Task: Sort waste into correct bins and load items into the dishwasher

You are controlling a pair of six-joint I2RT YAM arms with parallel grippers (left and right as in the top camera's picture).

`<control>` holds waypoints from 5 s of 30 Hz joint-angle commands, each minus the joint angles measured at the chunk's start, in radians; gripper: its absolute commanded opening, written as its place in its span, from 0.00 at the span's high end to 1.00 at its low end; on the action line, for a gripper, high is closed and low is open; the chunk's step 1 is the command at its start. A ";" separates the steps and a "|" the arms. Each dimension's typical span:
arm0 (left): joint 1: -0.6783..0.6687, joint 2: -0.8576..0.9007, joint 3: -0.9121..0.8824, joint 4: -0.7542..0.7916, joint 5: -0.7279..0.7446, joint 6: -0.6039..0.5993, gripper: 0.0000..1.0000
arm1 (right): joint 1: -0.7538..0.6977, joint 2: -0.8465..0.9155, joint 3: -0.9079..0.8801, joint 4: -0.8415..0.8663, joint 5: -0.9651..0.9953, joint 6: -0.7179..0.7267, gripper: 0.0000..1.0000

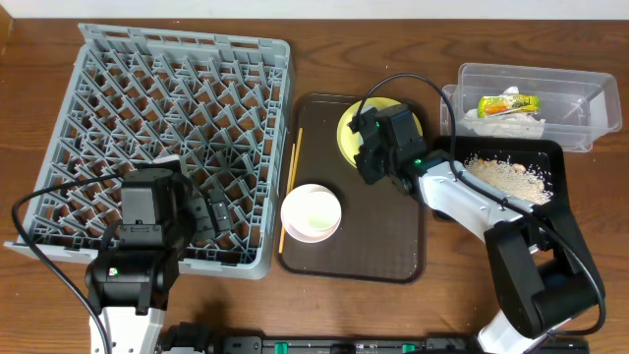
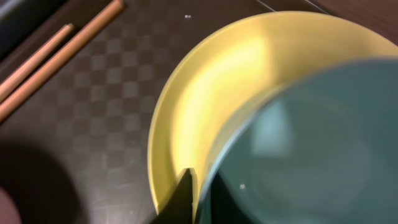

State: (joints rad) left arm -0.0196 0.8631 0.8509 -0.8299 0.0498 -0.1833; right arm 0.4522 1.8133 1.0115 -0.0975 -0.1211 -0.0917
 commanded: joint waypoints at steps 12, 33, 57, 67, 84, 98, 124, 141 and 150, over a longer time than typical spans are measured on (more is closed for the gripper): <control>0.005 -0.002 0.021 -0.001 0.002 0.006 0.01 | 0.006 -0.173 0.002 -0.135 -0.262 -0.010 0.52; 0.005 -0.002 0.021 0.000 0.002 0.006 0.01 | 0.112 -0.235 0.001 -0.427 -0.328 0.142 0.53; 0.005 -0.002 0.021 0.001 0.002 0.005 0.01 | 0.109 -0.192 0.044 -0.420 -0.276 0.278 0.99; 0.005 0.035 0.021 0.146 0.382 -0.114 0.01 | -0.089 -0.323 0.114 -0.364 -0.330 0.351 0.99; -0.083 0.423 0.021 0.992 1.234 -0.608 0.01 | -0.159 -0.319 0.113 -0.044 -0.895 0.459 0.99; -0.187 0.438 0.021 1.252 1.234 -0.695 0.03 | -0.140 -0.319 0.113 0.036 -1.051 0.507 0.99; -0.217 0.438 0.021 1.296 1.233 -0.691 0.42 | -0.135 -0.319 0.113 0.003 -1.058 0.506 0.99; -0.178 0.438 0.021 1.099 1.101 -0.381 0.70 | -0.268 -0.319 0.113 -0.025 -1.156 0.503 0.64; -0.042 0.435 0.021 0.985 0.987 -0.235 0.81 | -0.322 -0.319 0.113 -0.246 -0.931 0.344 0.62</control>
State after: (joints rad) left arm -0.1093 1.3006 0.8589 0.2226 1.1271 -0.5369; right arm 0.1394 1.4921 1.1191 -0.2699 -1.1931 0.3565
